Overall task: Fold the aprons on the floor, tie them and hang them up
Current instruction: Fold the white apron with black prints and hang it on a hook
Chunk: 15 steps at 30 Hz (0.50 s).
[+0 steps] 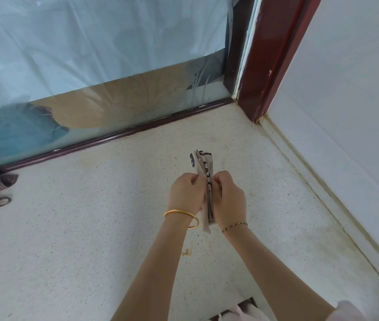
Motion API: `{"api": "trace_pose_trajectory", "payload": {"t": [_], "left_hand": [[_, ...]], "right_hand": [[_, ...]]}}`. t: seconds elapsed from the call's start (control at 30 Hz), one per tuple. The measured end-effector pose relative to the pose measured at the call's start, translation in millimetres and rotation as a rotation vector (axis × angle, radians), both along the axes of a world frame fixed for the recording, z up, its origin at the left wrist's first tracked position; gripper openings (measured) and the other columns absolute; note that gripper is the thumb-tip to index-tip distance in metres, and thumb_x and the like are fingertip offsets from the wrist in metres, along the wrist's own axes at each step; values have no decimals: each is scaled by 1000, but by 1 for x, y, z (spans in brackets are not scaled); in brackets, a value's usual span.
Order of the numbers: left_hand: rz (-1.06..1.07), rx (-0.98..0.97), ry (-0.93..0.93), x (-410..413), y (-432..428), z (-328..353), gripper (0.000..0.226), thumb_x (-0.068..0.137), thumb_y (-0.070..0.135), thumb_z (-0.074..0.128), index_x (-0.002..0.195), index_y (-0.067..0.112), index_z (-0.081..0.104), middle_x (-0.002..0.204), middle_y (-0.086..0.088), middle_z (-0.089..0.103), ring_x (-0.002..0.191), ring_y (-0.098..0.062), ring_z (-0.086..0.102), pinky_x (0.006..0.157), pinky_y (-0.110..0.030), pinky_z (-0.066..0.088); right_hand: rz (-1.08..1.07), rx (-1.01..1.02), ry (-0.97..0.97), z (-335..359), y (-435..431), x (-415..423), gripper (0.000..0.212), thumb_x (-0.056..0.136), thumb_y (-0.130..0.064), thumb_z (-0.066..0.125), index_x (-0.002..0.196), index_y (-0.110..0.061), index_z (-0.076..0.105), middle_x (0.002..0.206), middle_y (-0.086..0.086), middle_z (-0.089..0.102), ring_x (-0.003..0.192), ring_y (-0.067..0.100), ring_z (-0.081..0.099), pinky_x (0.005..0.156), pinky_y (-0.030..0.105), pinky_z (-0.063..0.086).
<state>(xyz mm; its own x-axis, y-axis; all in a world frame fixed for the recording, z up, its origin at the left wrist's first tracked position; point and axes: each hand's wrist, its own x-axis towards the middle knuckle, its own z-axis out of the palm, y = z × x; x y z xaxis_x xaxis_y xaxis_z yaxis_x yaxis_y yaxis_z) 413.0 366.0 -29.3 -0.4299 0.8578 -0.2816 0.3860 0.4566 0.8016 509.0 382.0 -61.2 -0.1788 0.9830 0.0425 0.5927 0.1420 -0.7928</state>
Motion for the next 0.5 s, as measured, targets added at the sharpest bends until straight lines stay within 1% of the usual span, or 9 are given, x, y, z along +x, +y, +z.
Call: {"api": "trace_pose_trajectory", "payload": {"t": [0.07, 0.1, 0.13, 0.2, 0.23, 0.3, 0.37, 0.43, 0.5], "left_hand": [[-45, 25, -54, 0, -1, -2, 30, 91, 28, 54, 85, 1, 65, 77, -14, 65, 63, -26, 63, 63, -42, 56], [-47, 42, -68, 0, -1, -2, 26, 90, 28, 57, 86, 3, 65, 80, -11, 65, 65, -25, 65, 65, -42, 57], [-43, 49, -90, -1, -1, -1, 23, 89, 26, 59, 89, 4, 66, 82, -7, 65, 65, -24, 66, 64, -37, 58], [-42, 49, -103, -2, -1, -2, 20, 89, 23, 61, 94, 4, 66, 81, -2, 64, 59, -18, 65, 54, -21, 55], [-42, 47, -104, -3, -1, -3, 20, 88, 23, 63, 97, 5, 65, 80, 0, 64, 57, -16, 64, 49, -15, 51], [-30, 44, -124, -5, 0, -5, 24, 85, 22, 67, 102, 5, 65, 82, 2, 64, 57, -11, 62, 46, -10, 46], [-31, 44, -129, -7, -1, -6, 30, 82, 22, 70, 107, 5, 64, 85, 1, 64, 61, -9, 61, 47, -8, 45], [-38, 40, -121, -8, -1, -7, 37, 80, 23, 73, 112, 8, 61, 89, 2, 62, 68, -13, 63, 52, -11, 49], [-51, 40, -98, -9, -1, -6, 46, 77, 26, 75, 117, 10, 60, 93, 2, 62, 73, -16, 64, 61, -19, 54]], "right_hand": [[5, -6, 62, -1, -1, 2, 14, 97, -18, 46, 83, -18, 48, 59, -8, 52, 50, 8, 46, 50, 28, 42], [0, -14, 104, -1, -3, 2, 13, 96, -16, 48, 84, -19, 51, 61, -10, 53, 52, 5, 48, 50, 22, 42], [-9, -28, 141, -2, -4, 3, 14, 95, -14, 49, 84, -21, 52, 62, -11, 54, 53, 3, 49, 52, 19, 42], [-19, -59, 179, -2, -5, 3, 17, 95, -11, 49, 84, -23, 54, 66, -12, 56, 58, 3, 52, 55, 17, 44], [-18, -73, 188, -2, -4, 3, 17, 95, -10, 48, 85, -23, 55, 69, -12, 58, 63, 5, 56, 57, 17, 47], [-18, -120, 217, -5, -4, 3, 16, 95, -11, 47, 87, -21, 56, 78, -9, 63, 73, 14, 64, 66, 31, 56], [-25, -177, 263, -6, -4, 3, 16, 95, -9, 47, 85, -20, 54, 83, 0, 65, 78, 22, 66, 69, 43, 57], [-57, -263, 355, -4, -3, 4, 19, 94, -4, 44, 81, -16, 51, 88, 11, 66, 81, 27, 67, 69, 46, 58], [-103, -389, 510, 2, -2, 3, 21, 92, 4, 38, 78, -9, 46, 95, 21, 64, 81, 28, 68, 66, 41, 59]]}}
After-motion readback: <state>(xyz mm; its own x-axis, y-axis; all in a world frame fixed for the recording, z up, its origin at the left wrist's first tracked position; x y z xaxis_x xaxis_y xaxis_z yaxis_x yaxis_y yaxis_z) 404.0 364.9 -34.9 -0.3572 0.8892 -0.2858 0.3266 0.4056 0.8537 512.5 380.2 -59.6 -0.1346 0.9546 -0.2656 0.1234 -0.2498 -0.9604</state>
